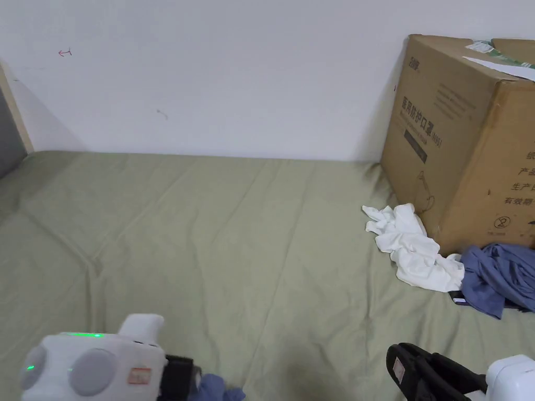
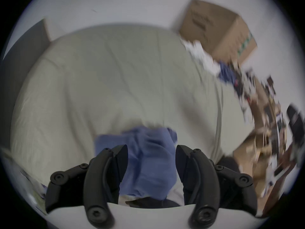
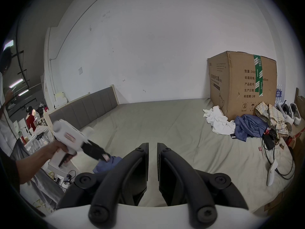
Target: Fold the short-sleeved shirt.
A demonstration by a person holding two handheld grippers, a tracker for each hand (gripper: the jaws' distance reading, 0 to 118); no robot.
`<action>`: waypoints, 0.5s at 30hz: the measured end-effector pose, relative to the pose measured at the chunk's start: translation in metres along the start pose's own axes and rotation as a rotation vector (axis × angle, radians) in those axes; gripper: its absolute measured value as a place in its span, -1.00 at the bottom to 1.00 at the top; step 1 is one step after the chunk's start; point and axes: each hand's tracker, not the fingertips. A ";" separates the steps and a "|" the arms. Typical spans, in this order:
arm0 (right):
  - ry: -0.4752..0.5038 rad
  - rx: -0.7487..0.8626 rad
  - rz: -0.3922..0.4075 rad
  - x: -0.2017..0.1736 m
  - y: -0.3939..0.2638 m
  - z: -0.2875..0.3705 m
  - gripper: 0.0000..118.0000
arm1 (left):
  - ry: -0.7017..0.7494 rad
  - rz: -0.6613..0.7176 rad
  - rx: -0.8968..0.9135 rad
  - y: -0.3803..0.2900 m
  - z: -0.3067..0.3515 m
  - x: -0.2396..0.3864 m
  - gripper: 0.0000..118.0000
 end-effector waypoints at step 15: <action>-0.019 -0.018 -0.019 0.007 -0.006 0.003 -0.78 | 0.093 -0.138 -0.339 -0.045 -0.123 0.065 0.19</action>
